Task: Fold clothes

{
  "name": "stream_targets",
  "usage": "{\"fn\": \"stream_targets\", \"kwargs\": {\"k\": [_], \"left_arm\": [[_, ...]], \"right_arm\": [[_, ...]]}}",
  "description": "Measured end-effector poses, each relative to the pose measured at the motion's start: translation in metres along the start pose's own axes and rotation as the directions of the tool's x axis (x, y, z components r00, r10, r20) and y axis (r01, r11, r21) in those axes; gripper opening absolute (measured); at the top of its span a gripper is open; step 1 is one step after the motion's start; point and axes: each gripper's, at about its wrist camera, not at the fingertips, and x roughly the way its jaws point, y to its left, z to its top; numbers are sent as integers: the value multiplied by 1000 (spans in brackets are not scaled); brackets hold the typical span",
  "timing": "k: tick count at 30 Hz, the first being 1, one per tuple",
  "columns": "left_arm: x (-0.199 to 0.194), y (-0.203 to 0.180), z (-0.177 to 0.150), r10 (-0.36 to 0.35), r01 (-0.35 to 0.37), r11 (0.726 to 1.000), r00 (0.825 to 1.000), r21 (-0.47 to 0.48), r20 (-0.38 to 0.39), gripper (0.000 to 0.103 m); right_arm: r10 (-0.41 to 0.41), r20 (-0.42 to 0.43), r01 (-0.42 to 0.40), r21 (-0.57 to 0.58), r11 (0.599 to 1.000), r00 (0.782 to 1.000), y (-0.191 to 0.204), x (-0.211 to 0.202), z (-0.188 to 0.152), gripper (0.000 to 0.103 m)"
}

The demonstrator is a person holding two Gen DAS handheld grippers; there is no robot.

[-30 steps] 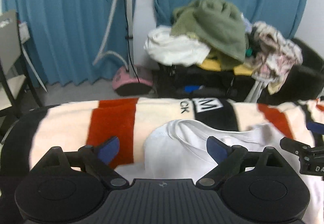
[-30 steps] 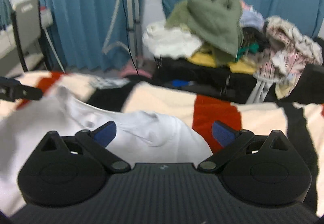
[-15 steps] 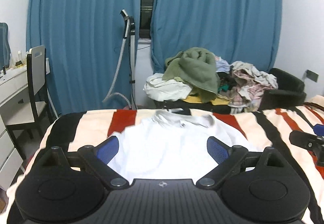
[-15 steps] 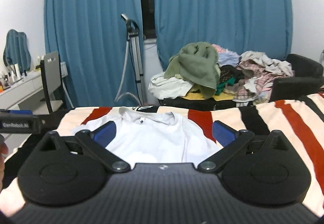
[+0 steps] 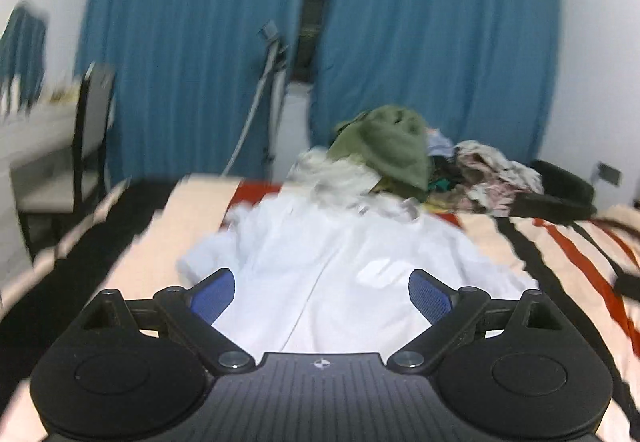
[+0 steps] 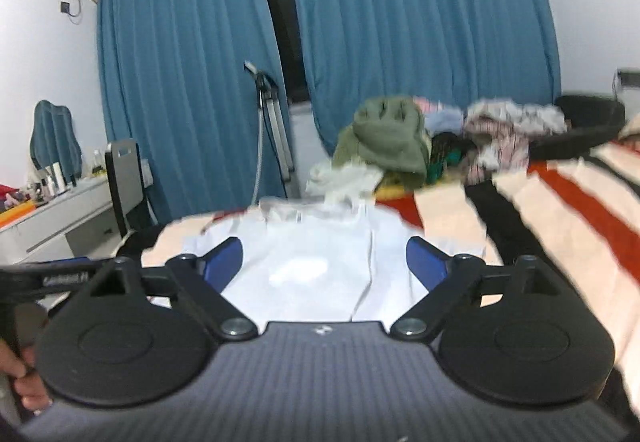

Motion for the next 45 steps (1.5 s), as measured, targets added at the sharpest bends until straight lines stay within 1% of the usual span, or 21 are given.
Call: {"fn": "stream_targets", "kwargs": {"k": [2,5,8,11,15,20,21,22,23,24,25,27,28,30,32,35,38,40,42,44,45], "left_arm": [[23,19,-4,20,-24,996,999,-82,-48,95],[55,54,-4,54,-67,976,996,-207,-69,94],[88,89,-4,85,-111,938,992,-328,-93,89],[120,123,-4,113,-154,885,986,-439,-119,86],[153,147,4,115,-139,886,990,-443,-81,73],[186,129,21,128,-141,955,989,-260,-68,64],[192,122,22,140,-153,964,987,-218,-76,57],[197,115,23,153,-165,970,985,-176,-83,42],[203,108,25,165,-176,975,982,-134,-89,32],[209,100,26,181,-189,978,979,-86,-96,7],[214,89,27,209,-211,977,972,-7,-108,5],[222,66,28,266,-247,957,957,154,-117,4],[221,47,26,286,-257,930,955,262,-79,4],[218,10,22,309,-274,845,951,459,-1,4],[216,-22,12,278,-237,790,960,565,14,4],[213,-70,-8,211,-136,739,977,660,-36,4],[205,-98,-25,134,-62,741,989,668,-56,6],[195,-109,-33,84,-15,748,994,664,-72,12],[182,-115,-42,58,16,766,994,643,-94,12],[166,-110,-41,33,37,808,994,588,-108,15],[159,-103,-38,9,54,838,994,543,-113,24]], "right_arm": [[4,-37,-4,13,1000,999,-4,10,-10,90],[-3,-81,5,30,1000,997,-9,26,-19,90],[-2,-110,8,60,998,994,-12,40,-28,90],[7,-140,8,105,994,990,-16,54,-36,90],[25,-178,6,175,984,984,-23,72,-46,90],[38,-190,2,205,979,981,-28,87,-49,90],[39,-190,0,202,979,981,-28,91,-50,90],[41,-191,-2,199,980,981,-28,94,-50,90],[38,-190,-2,187,982,981,-27,97,-50,90],[31,-186,0,163,987,982,-25,99,-51,90],[22,-182,4,140,990,983,-24,102,-51,90],[9,-180,14,123,992,984,-24,105,-52,90],[8,-183,17,133,991,983,-26,105,-51,90],[9,-182,23,173,985,983,-34,104,-50,90],[6,-174,32,213,977,985,-43,100,-48,90],[-20,-160,58,237,970,987,-53,95,-45,90],[-43,-155,82,259,962,987,-61,91,-44,90],[-50,-159,92,274,957,986,-65,90,-44,90],[-51,-161,96,287,953,986,-68,88,-45,90],[-47,-163,95,299,949,986,-70,86,-45,90],[-44,-162,92,304,948,986,-70,86,-45,90]]}}
